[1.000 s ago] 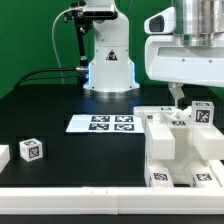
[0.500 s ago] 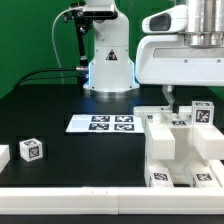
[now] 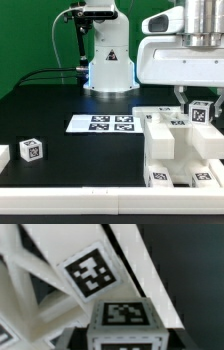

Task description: Assemble chair

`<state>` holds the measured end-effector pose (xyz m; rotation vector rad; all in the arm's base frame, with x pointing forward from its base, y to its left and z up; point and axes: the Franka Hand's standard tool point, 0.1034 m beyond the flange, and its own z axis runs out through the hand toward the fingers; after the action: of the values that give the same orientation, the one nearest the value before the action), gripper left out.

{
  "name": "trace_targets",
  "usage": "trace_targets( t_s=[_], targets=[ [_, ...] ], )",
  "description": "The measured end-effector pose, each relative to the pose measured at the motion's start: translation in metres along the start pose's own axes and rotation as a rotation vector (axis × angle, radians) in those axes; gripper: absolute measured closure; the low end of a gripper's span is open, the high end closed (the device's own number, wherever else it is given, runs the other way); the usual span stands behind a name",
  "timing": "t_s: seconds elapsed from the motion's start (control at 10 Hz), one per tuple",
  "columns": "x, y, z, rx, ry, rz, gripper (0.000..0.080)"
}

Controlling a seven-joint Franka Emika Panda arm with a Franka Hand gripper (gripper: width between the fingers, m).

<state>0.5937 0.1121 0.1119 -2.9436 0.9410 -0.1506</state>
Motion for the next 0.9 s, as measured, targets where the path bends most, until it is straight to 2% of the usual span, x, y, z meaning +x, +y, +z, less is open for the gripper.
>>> trace_targets(
  t_s=[0.4,0.5,0.6,0.9],
  targets=[
    [-0.0003,-0.0047,0.0014,-0.006,-0.003,0.540,0.0518],
    [-0.0008,-0.0057,0.0017,0.005,-0.006,0.682,0.0518],
    [-0.0010,-0.0059,0.0026,0.028,-0.008,0.807,0.0518],
    [-0.0014,-0.0055,0.0029,0.040,-0.042,1.063,0.0518]
  ],
)
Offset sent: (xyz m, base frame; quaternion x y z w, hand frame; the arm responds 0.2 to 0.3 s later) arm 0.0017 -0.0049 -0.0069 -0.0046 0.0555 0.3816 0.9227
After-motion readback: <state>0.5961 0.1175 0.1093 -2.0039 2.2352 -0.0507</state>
